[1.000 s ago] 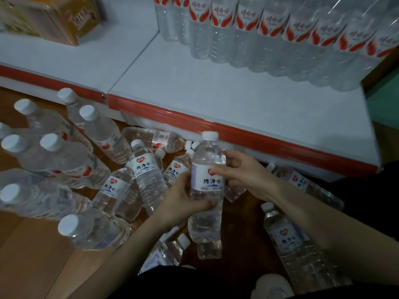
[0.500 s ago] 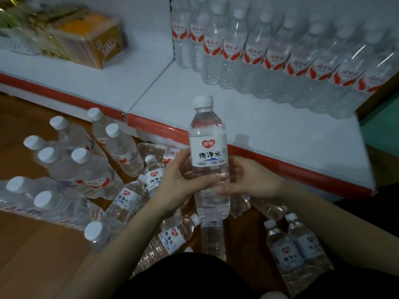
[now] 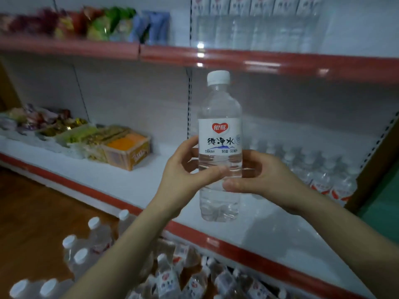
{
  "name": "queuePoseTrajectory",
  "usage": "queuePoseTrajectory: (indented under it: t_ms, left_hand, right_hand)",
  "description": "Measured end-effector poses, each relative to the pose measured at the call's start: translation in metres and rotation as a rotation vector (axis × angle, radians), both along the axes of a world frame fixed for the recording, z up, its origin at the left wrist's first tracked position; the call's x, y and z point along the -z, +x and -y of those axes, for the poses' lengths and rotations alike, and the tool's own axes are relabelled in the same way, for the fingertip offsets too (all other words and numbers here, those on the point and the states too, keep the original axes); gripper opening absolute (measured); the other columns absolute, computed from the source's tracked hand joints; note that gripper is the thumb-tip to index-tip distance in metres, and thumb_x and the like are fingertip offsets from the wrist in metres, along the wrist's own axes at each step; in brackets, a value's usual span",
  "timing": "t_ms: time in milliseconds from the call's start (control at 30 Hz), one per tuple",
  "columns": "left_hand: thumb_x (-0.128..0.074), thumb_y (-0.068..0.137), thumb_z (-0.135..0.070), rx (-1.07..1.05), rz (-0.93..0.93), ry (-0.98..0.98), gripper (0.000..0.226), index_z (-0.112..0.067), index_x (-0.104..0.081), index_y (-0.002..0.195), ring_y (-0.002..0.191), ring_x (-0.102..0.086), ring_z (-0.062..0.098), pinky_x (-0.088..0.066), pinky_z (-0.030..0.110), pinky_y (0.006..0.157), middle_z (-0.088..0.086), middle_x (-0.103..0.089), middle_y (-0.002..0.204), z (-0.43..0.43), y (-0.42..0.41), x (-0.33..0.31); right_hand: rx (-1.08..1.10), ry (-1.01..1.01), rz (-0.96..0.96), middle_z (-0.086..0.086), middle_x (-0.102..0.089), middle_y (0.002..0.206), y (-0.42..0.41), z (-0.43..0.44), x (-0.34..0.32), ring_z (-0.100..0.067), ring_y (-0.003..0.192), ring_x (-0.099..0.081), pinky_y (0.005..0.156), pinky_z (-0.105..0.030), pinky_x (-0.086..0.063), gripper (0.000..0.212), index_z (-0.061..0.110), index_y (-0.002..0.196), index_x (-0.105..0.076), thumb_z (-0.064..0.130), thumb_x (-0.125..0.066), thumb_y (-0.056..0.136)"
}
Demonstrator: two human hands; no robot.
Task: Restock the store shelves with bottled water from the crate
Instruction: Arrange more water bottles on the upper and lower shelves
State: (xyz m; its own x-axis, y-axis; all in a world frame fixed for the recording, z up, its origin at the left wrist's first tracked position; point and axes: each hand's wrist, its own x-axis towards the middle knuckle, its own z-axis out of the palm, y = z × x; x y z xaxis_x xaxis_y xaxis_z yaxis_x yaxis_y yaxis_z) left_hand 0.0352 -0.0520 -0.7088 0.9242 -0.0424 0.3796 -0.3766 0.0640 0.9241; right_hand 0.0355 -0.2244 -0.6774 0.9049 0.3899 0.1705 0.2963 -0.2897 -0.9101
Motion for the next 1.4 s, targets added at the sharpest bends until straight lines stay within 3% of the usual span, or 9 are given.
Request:
queuePoseTrajectory:
  t_ms: [233, 333, 467, 600, 700, 833, 1067, 1267, 1400]
  left_hand:
    - [-0.083, 0.063, -0.015, 0.001, 0.201, -0.032, 0.049, -0.025, -0.054, 0.102, 0.076, -0.068, 0.004, -0.055, 0.018, 0.062, -0.003, -0.069, 0.09, 0.002, 0.032, -0.09]
    - [-0.08, 0.06, -0.036, 0.061, 0.282, 0.045, 0.061, -0.025, -0.058, 0.116, 0.092, -0.068, 0.012, -0.056, 0.029, 0.076, 0.002, -0.069, 0.104, 0.007, 0.055, -0.128]
    - [-0.07, 0.058, -0.055, 0.183, 0.314, 0.217, 0.061, -0.054, -0.052, 0.117, 0.1, -0.066, 0.015, -0.053, 0.044, 0.089, 0.0, -0.067, 0.108, 0.022, 0.084, -0.175]
    - [-0.073, 0.062, -0.054, 0.187, 0.362, 0.251, 0.071, -0.042, -0.048, 0.127, 0.099, -0.067, 0.013, -0.051, 0.047, 0.092, -0.001, -0.069, 0.106, 0.058, 0.112, -0.221]
    - [-0.07, 0.077, -0.042, 0.217, 0.4, 0.271, 0.05, -0.04, -0.051, 0.123, 0.091, -0.067, 0.007, -0.053, 0.037, 0.086, -0.002, -0.071, 0.099, 0.095, 0.132, -0.246]
    - [-0.056, 0.091, -0.026, 0.233, 0.402, 0.386, 0.042, -0.034, -0.045, 0.13, 0.096, -0.064, 0.014, -0.052, 0.025, 0.072, 0.001, -0.068, 0.106, 0.148, 0.165, -0.26]
    - [-0.057, 0.091, -0.018, 0.225, 0.263, 0.589, 0.044, -0.021, -0.044, 0.133, 0.101, -0.062, 0.027, -0.055, 0.04, 0.086, 0.007, -0.063, 0.11, 0.222, 0.226, -0.262]
    - [-0.059, 0.09, -0.01, 0.202, 0.168, 0.664, 0.048, -0.02, -0.044, 0.134, 0.08, -0.058, 0.022, -0.056, 0.031, 0.076, 0.008, -0.058, 0.096, 0.249, 0.259, -0.263]
    - [-0.061, 0.088, -0.01, 0.124, 0.16, 0.722, 0.047, -0.014, -0.045, 0.133, 0.075, -0.057, 0.023, -0.055, 0.034, 0.074, 0.02, -0.06, 0.108, 0.259, 0.271, -0.264]
  right_hand:
    - [0.068, 0.055, 0.181, 0.005, -0.073, 0.097, 0.019, -0.006, -0.085, -0.01, 0.089, -0.07, 0.064, -0.018, -0.052, 0.055, 0.028, 0.104, -0.066, 0.035, -0.075, 0.05]
    - [0.087, 0.079, 0.236, 0.007, -0.074, 0.094, 0.034, 0.002, -0.122, -0.008, 0.085, -0.07, 0.065, -0.022, -0.053, 0.048, 0.028, 0.099, -0.067, 0.034, -0.073, 0.052]
    - [0.165, 0.154, 0.266, -0.004, -0.074, 0.095, 0.056, 0.029, -0.173, -0.019, 0.084, -0.07, 0.07, -0.033, -0.057, 0.057, 0.013, 0.099, -0.069, 0.032, -0.075, 0.046]
    - [0.201, 0.123, 0.351, -0.005, -0.074, 0.094, 0.073, 0.066, -0.22, -0.024, 0.088, -0.07, 0.074, -0.034, -0.057, 0.051, 0.013, 0.096, -0.069, 0.032, -0.076, 0.049]
    - [0.244, 0.108, 0.371, -0.01, -0.071, 0.103, 0.095, 0.1, -0.245, -0.029, 0.097, -0.068, 0.077, -0.033, -0.058, 0.053, 0.011, 0.1, -0.066, 0.029, -0.074, 0.051]
    - [0.305, 0.024, 0.316, -0.012, -0.07, 0.107, 0.131, 0.146, -0.259, -0.032, 0.103, -0.065, 0.092, -0.045, -0.052, 0.045, 0.01, 0.1, -0.065, 0.021, -0.076, 0.058]
    - [0.429, -0.002, 0.215, -0.007, -0.072, 0.086, 0.187, 0.208, -0.245, -0.018, 0.074, -0.068, 0.065, -0.025, -0.055, 0.014, 0.008, 0.091, -0.065, 0.003, -0.068, 0.079]
    - [0.462, -0.005, 0.161, -0.003, -0.07, 0.084, 0.223, 0.23, -0.236, -0.016, 0.075, -0.065, 0.067, -0.027, -0.052, 0.014, 0.014, 0.087, -0.063, 0.003, -0.068, 0.08]
    - [0.436, -0.108, 0.153, 0.003, -0.069, 0.094, 0.239, 0.237, -0.237, -0.011, 0.084, -0.063, 0.067, -0.023, -0.046, 0.02, 0.024, 0.093, -0.061, 0.01, -0.068, 0.082]
